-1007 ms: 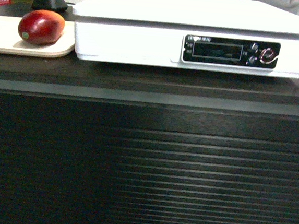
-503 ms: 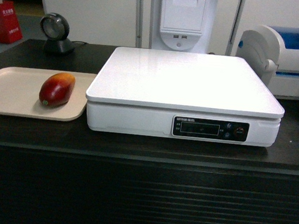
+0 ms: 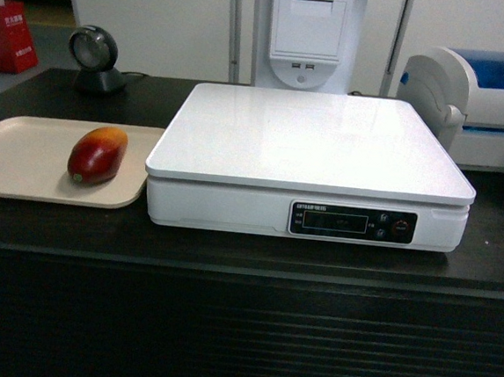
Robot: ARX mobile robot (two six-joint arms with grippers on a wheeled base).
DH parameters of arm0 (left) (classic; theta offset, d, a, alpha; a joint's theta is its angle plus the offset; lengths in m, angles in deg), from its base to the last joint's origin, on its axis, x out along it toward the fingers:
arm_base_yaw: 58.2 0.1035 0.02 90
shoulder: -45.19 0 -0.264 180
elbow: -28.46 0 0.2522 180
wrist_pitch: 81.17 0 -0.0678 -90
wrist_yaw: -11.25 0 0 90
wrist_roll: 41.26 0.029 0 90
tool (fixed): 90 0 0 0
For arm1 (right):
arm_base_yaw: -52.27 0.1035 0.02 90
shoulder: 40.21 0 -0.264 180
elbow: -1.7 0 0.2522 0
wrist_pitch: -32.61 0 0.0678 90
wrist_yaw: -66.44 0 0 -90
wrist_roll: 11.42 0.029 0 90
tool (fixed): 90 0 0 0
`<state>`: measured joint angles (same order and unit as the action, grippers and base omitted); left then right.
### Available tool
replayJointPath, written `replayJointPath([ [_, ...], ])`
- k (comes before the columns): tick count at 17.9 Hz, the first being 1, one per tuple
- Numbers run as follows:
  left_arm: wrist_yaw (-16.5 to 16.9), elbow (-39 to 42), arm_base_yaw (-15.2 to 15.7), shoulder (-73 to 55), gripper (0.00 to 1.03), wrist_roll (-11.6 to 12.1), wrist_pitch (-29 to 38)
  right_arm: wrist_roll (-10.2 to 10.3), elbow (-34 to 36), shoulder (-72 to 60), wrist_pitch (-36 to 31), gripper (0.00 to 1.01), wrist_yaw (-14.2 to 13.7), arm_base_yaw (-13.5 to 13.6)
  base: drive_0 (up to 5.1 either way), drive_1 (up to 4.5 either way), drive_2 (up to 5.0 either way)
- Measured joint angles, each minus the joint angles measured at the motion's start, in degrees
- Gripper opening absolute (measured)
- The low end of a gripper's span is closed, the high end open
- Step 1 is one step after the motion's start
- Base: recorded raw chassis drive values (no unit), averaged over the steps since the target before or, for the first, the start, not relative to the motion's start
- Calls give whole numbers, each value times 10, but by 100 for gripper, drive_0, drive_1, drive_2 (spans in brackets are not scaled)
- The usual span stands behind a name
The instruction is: Place dark red mango on scale at checkout
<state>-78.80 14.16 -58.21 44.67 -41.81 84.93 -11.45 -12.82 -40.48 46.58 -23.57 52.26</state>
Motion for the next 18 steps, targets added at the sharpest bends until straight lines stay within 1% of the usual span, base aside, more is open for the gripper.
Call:
replayJointPath([
  [18, 0, 0, 0, 0, 98, 0, 0, 0, 0, 0, 0, 98, 0, 0, 0, 0, 0],
])
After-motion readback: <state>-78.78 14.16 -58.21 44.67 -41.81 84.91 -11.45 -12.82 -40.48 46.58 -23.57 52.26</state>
